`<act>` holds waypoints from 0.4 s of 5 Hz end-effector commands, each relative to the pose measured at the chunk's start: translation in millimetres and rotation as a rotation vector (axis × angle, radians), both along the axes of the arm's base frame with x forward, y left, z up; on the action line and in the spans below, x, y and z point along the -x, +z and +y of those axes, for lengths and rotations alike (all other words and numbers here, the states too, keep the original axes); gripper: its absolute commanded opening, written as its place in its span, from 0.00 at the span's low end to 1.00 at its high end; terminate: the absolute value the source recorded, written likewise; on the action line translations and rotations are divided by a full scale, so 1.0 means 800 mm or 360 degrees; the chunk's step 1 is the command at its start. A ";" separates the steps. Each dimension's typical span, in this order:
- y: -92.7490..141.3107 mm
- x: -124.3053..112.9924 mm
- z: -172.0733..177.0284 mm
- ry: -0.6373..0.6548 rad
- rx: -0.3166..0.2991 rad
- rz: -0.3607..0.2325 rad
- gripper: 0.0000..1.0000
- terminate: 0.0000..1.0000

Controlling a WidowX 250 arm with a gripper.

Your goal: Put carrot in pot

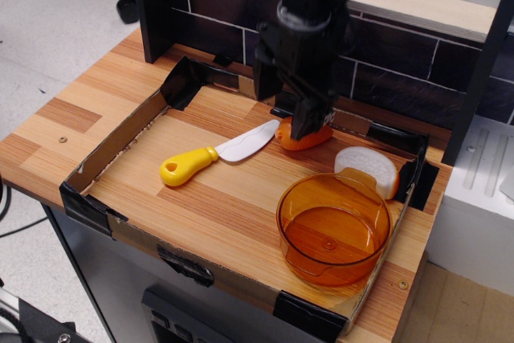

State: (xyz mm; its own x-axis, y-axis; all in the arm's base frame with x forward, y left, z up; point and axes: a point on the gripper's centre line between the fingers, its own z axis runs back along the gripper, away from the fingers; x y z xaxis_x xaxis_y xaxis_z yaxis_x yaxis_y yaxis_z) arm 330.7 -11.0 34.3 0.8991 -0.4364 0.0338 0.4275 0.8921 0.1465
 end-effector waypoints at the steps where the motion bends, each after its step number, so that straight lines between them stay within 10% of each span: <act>1: 0.000 -0.013 -0.007 0.0019 0.0036 -0.0031 1.00 0.00; 2: -0.006 -0.016 -0.008 0.0036 0.0041 -0.0024 1.00 0.00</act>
